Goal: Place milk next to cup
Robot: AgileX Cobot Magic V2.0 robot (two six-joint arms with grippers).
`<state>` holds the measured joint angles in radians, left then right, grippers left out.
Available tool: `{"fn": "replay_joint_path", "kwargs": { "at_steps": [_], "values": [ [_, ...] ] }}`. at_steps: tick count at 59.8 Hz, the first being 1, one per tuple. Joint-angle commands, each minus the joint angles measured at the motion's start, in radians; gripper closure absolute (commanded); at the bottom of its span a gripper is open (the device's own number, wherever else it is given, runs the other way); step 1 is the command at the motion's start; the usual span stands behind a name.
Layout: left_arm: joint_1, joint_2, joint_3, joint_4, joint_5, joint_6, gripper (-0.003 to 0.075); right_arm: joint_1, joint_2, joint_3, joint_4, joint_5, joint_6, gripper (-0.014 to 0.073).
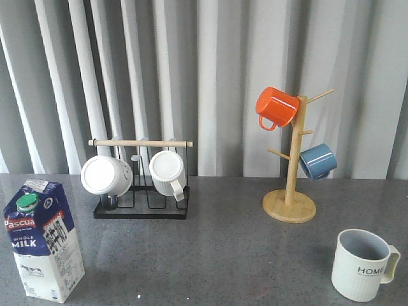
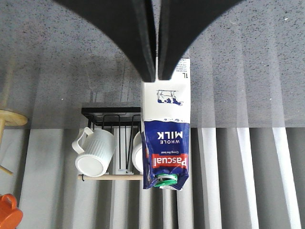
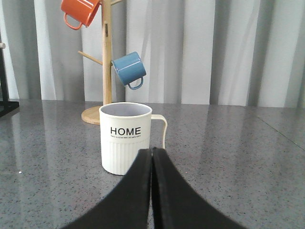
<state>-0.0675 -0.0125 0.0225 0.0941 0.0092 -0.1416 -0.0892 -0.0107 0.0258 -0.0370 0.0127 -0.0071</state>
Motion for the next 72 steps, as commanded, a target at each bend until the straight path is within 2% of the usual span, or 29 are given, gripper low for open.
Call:
{"fn": "replay_joint_path", "kwargs": {
  "at_steps": [1, 12, 31, 39, 47, 52, 58, 72],
  "values": [
    [0.003, -0.01, -0.019, -0.003, -0.081, -0.011, 0.0727, -0.006, -0.011, 0.009, -0.003, -0.08, -0.005, 0.0603],
    [0.003, -0.01, -0.02, -0.003, -0.106, -0.012, 0.0727, -0.006, -0.011, 0.008, -0.003, -0.086, -0.005, 0.0603],
    [0.003, -0.01, -0.02, -0.003, -0.258, -0.017, 0.0727, -0.006, -0.011, 0.008, 0.019, -0.175, 0.025, 0.0603],
    [0.003, -0.01, -0.023, -0.002, -0.356, -0.123, 0.0727, -0.006, -0.009, -0.017, 0.046, -0.198, 0.06, 0.0599],
    [0.003, -0.01, -0.027, -0.002, -0.417, -0.214, 0.0723, -0.006, 0.022, -0.147, 0.037, -0.139, 0.047, 0.0573],
    [0.003, -0.009, -0.065, 0.003, -0.365, -0.222, 0.072, -0.006, 0.071, -0.252, 0.037, -0.11, 0.036, 0.0526],
    [0.003, -0.009, -0.155, 0.006, -0.238, -0.219, 0.0717, -0.006, 0.142, -0.357, 0.037, -0.09, 0.035, 0.0427],
    [0.003, -0.008, -0.405, 0.005, 0.095, -0.219, 0.0715, -0.006, 0.339, -0.587, 0.044, 0.109, 0.067, 0.0085]
  ]
}}
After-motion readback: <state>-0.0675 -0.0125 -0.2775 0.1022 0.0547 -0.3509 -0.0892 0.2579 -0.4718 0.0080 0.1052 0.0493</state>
